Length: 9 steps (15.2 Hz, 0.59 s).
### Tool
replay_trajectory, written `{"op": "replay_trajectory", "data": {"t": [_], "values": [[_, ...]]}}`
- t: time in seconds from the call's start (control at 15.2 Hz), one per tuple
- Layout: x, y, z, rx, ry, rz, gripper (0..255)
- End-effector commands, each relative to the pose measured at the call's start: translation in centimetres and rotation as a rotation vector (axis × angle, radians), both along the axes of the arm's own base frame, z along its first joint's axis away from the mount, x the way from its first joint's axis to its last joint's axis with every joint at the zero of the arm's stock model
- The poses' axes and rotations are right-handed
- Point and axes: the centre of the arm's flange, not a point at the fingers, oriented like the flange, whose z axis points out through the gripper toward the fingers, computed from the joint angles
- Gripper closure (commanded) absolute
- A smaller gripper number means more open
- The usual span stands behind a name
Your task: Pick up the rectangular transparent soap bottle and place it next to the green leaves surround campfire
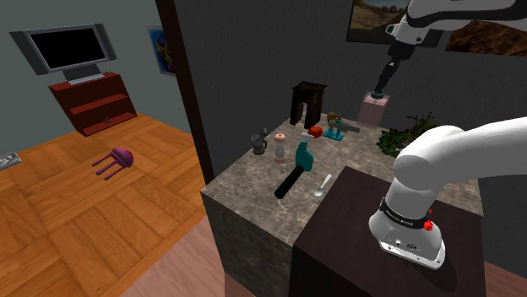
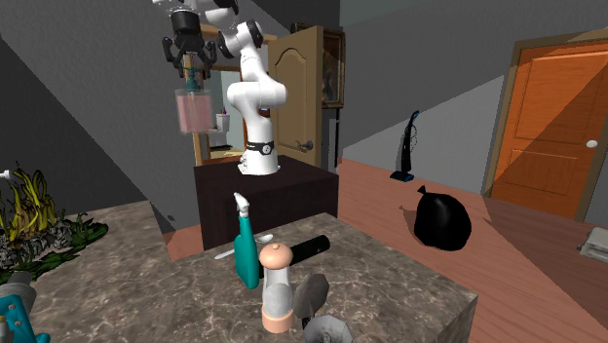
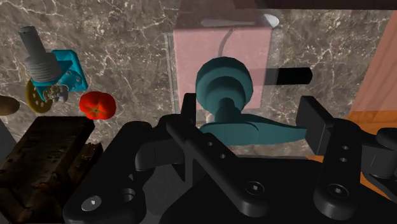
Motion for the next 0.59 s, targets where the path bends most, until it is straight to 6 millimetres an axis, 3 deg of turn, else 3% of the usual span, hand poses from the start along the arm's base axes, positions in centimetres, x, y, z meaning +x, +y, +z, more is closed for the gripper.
{"op": "replay_trajectory", "data": {"t": [0.0, 0.53], "values": [[-2.6, -1.2, -0.1, 0.000, 0.000, 0.002, 255], [-11.9, -6.2, 0.0, 0.000, 0.000, 0.002, 255]]}}
